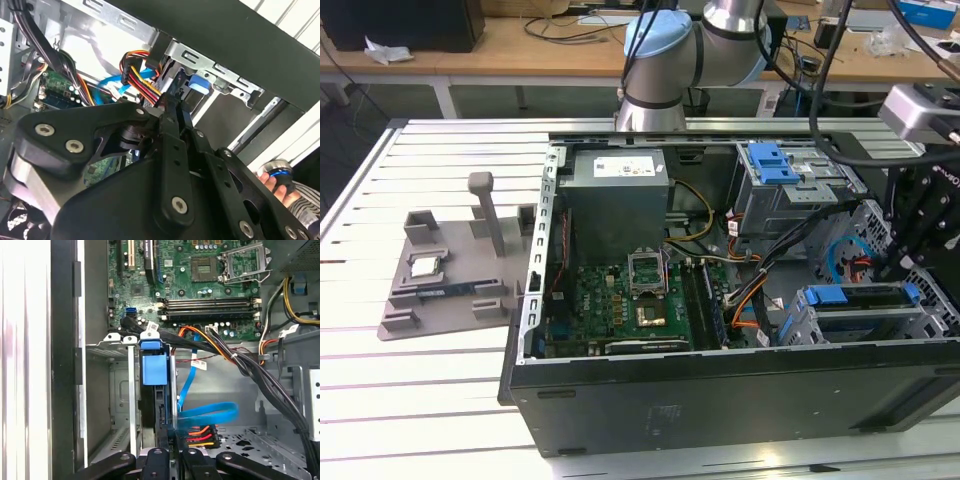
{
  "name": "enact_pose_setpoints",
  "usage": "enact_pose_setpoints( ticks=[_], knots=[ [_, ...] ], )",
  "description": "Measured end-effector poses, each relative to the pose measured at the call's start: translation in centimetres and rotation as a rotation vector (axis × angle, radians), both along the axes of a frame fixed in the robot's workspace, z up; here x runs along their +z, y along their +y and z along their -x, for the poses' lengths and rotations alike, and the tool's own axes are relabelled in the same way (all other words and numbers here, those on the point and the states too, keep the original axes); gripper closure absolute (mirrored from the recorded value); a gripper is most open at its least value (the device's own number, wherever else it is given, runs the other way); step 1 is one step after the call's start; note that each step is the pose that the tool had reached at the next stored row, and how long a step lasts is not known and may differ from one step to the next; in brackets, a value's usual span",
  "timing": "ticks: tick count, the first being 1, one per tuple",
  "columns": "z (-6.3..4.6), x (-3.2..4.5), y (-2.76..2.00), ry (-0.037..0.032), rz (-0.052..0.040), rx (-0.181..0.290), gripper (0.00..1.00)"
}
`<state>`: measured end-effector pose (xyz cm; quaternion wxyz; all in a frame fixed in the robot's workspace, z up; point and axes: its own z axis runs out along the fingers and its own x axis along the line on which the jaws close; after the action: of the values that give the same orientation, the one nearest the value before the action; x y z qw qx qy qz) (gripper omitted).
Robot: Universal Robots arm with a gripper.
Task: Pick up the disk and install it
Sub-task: 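Insert the first disk wire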
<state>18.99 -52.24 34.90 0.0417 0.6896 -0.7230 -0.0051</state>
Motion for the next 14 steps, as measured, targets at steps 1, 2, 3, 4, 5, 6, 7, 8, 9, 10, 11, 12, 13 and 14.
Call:
enact_pose_setpoints(
  ticks=[1,2,3,4,5,6,7,8,9,10,11,12,13,14],
  knots=[
    [0.01,-0.08,-0.03,0.0,0.0,-0.005,0.83],
    [0.01,-0.14,-0.05,0.0001,0.0,-0.009,0.83],
    [0.01,-0.21,-0.09,0.0,0.0,-0.012,0.83],
    [0.01,-0.27,-0.15,0.0,-0.0002,-0.014,0.83],
    [0.01,-0.34,-0.24,0.0001,-0.0002,-0.015,0.83],
    [0.01,-0.39,-0.28,0.0001,-0.0003,-0.015,0.83],
    [0.01,-0.44,-0.32,0.0001,-0.0002,-0.015,0.83],
    [0.01,-0.52,-0.34,0.0,-0.0001,-0.015,0.83],
    [0.01,-0.58,-0.34,0.0001,0.0,-0.015,0.83],
    [0.01,-0.67,-0.34,0.0001,0.0001,-0.015,0.83],
    [0.01,-0.76,-0.34,-0.0001,0.0003,-0.015,0.83],
    [0.01,-0.86,-0.35,0.0,0.0002,-0.015,0.83],
    [0.01,-0.97,-0.35,0.0001,-0.0004,-0.015,0.83],
    [0.01,-1.0,-0.36,0.0001,-0.0001,-0.015,0.83]
  ],
)
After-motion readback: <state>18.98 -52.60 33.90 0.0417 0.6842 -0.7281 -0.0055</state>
